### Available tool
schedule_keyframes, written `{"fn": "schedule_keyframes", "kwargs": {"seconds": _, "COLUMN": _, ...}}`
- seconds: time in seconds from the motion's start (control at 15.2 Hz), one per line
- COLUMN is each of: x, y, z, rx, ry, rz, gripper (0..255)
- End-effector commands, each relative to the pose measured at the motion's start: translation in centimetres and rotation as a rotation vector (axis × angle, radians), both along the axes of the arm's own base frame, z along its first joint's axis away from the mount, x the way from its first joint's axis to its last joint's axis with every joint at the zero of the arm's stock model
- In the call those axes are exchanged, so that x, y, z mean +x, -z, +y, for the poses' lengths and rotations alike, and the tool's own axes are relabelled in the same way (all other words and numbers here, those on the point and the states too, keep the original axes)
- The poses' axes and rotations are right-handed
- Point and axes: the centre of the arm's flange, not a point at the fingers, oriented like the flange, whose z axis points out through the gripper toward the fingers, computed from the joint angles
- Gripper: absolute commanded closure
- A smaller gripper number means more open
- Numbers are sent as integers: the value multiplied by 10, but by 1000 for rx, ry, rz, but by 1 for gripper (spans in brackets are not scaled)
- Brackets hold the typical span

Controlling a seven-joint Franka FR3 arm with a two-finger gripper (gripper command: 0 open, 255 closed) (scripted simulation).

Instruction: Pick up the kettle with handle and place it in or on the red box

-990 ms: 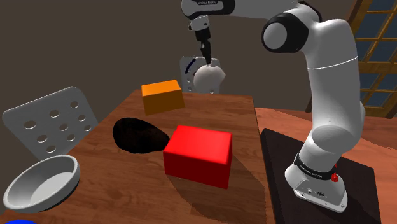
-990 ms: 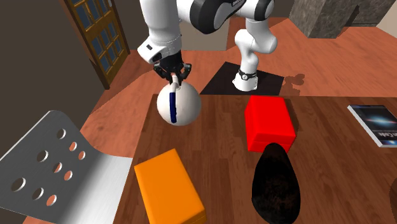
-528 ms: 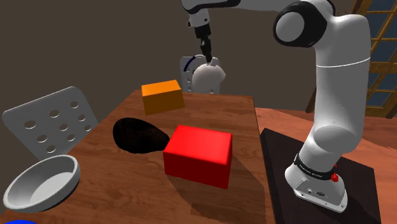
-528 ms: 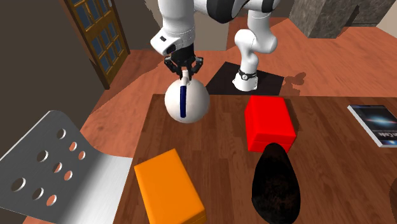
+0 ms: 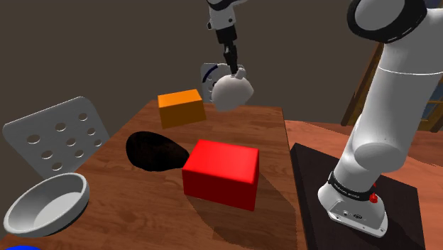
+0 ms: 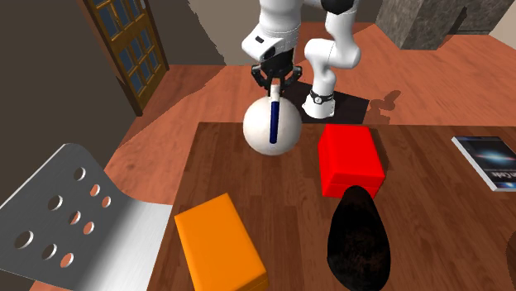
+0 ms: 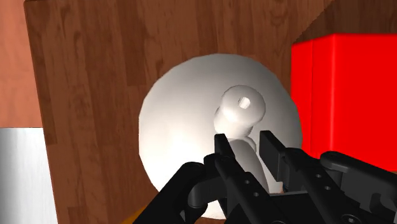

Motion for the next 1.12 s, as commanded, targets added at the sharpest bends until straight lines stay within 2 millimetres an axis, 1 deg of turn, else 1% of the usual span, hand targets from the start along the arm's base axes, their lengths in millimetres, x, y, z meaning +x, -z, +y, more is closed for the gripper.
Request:
{"fn": "schedule_keyframes", "kwargs": {"seconds": 0.0, "x": -14, "y": -3, "z": 21, "rx": -1, "ry": 1, "rz": -1, "gripper": 255}}
{"fn": "schedule_keyframes", "kwargs": {"seconds": 1.06, "x": -138, "y": -27, "z": 190, "rx": -1, "ry": 1, "rz": -1, "gripper": 255}}
